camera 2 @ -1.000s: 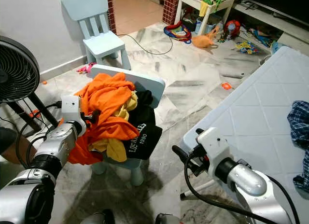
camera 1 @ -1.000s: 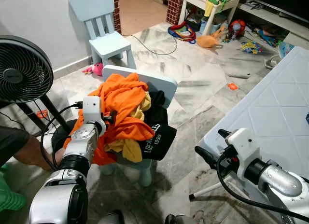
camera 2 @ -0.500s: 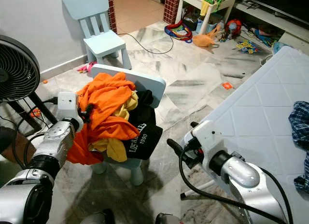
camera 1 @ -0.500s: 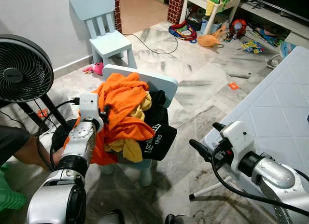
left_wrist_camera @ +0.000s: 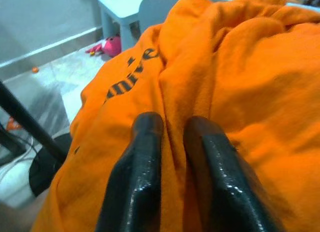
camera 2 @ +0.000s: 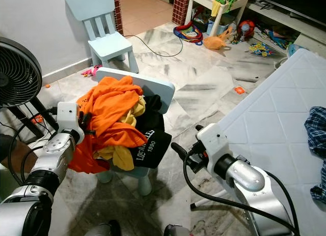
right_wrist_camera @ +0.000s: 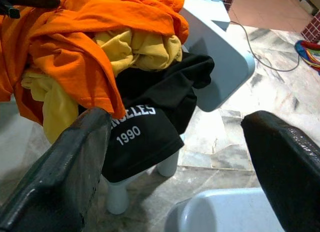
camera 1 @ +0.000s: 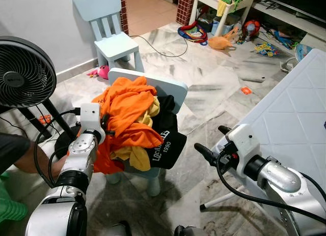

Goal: Hang hanger

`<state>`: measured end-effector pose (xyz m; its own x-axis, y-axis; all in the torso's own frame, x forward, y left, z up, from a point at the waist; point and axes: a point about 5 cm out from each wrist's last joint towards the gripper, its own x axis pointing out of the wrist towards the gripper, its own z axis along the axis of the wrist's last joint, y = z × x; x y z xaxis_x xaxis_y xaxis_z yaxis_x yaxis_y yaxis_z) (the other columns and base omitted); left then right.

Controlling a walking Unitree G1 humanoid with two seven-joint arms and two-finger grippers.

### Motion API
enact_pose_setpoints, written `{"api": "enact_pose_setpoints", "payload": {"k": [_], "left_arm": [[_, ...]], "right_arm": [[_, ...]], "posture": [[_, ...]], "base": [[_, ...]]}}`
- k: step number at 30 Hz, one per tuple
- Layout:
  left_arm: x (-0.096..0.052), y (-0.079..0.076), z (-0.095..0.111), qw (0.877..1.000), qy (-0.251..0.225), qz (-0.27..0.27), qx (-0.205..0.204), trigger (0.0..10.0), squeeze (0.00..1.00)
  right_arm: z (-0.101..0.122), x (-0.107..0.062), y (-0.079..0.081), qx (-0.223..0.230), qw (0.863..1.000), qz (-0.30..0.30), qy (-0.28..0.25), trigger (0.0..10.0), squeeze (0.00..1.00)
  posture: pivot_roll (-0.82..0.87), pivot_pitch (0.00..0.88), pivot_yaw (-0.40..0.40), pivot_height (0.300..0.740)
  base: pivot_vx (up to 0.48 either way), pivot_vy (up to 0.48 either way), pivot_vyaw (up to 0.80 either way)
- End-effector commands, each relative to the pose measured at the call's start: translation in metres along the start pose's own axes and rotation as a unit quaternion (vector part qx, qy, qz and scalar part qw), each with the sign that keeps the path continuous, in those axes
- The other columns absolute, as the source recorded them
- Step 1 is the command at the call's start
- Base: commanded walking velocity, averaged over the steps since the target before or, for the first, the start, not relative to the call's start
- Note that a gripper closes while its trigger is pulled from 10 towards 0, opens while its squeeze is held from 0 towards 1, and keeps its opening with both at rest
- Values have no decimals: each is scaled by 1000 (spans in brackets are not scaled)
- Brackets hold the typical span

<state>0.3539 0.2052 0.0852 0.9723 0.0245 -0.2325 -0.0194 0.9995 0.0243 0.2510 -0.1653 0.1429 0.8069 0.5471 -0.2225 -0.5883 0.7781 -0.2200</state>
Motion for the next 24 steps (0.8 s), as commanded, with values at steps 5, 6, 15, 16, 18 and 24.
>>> {"api": "enact_pose_setpoints", "payload": {"k": [5,6,15,16,18,24], "left_arm": [[-6,3,-22,999,43,4,5,10000,0],[-5,1,-20,999,37,-3,-4,10000,929],[-1,-9,0,1000,-10,-22,-18,10000,1000],[-1,-9,0,1000,-10,-22,-19,10000,1000],[-1,-9,0,1000,-8,-19,-22,10000,1000],[-2,-7,-11,999,24,-12,-32,10000,1000]], "right_arm": [[-2,1,0,-6,1000,5,3,10000,0],[-2,2,0,-8,1000,6,2,10000,0],[-1,4,4,-17,1000,14,-3,10000,0],[-1,4,4,-17,1000,15,-3,10000,0],[-1,5,4,-17,1000,15,-4,10000,0],[-1,6,5,-19,1000,17,-6,10000,0]], "posture": [[-228,145,-55,740],[-228,145,-56,740],[-227,145,-58,740],[-226,146,-58,740],[-224,146,-60,740],[-227,147,-57,740]], "base": [[0,0,0],[0,0,0],[0,0,0],[0,0,0],[0,0,0],[0,0,0]]}}
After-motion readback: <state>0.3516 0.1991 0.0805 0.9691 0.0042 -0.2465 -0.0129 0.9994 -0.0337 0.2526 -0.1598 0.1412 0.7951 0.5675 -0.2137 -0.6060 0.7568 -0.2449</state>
